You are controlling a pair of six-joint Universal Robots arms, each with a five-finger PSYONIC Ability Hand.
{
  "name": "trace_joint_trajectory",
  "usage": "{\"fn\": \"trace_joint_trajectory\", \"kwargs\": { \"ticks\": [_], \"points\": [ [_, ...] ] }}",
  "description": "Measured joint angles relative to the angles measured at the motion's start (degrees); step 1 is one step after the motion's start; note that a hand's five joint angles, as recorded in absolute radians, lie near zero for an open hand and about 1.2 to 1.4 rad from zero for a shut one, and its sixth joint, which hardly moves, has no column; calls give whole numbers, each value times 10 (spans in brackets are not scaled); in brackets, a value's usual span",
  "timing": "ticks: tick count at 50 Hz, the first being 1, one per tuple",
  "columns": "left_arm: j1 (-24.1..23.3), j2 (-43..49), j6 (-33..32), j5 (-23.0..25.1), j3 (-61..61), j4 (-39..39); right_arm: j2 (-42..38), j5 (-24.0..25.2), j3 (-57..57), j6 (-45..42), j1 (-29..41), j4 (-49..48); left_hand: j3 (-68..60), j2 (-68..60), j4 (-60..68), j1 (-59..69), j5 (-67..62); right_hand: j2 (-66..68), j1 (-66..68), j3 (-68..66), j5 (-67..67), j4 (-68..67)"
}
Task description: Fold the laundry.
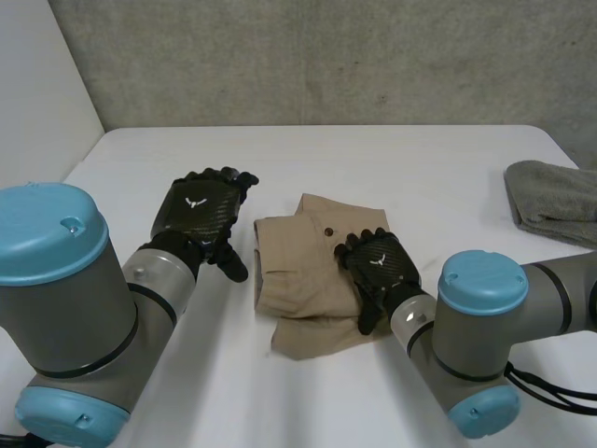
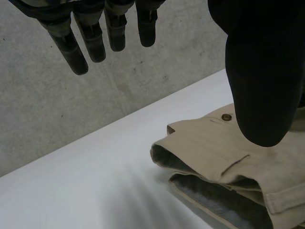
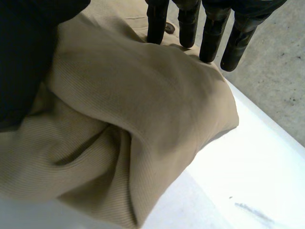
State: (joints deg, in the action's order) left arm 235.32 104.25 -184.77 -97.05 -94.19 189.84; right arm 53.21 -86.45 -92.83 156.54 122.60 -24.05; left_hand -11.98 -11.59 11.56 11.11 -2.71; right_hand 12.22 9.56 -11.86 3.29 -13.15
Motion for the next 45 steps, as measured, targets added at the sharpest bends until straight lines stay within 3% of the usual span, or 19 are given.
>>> {"fn": "trace_joint_trajectory", "kwargs": {
  "ticks": [18,21,24,26,31,39,45],
  "points": [
    [0,-2,0,-1,-6,2,-47,-1,87,-4,-1,7,0,0,0,0,0,2,2,-5,2,-1],
    [0,-2,0,-1,-6,2,-52,-1,97,-8,-1,7,0,0,0,0,0,104,102,-109,63,-95],
    [0,-2,0,-1,-6,2,-54,0,104,-11,-1,7,0,0,0,0,0,125,115,-131,72,-116],
    [0,-2,0,-1,-6,2,-54,1,108,-13,-1,7,0,0,0,0,0,267,217,-269,194,-250],
    [0,-2,1,-1,-6,2,-54,4,112,-14,-1,9,0,0,0,0,0,417,313,-402,352,-409],
    [0,-3,1,-1,-7,2,-52,10,111,-14,-1,19,0,0,0,0,0,528,383,-497,464,-536],
    [0,-3,0,-1,-8,2,-52,28,116,-16,-3,47,0,0,0,0,0,533,383,-509,486,-547]
  ]
}}
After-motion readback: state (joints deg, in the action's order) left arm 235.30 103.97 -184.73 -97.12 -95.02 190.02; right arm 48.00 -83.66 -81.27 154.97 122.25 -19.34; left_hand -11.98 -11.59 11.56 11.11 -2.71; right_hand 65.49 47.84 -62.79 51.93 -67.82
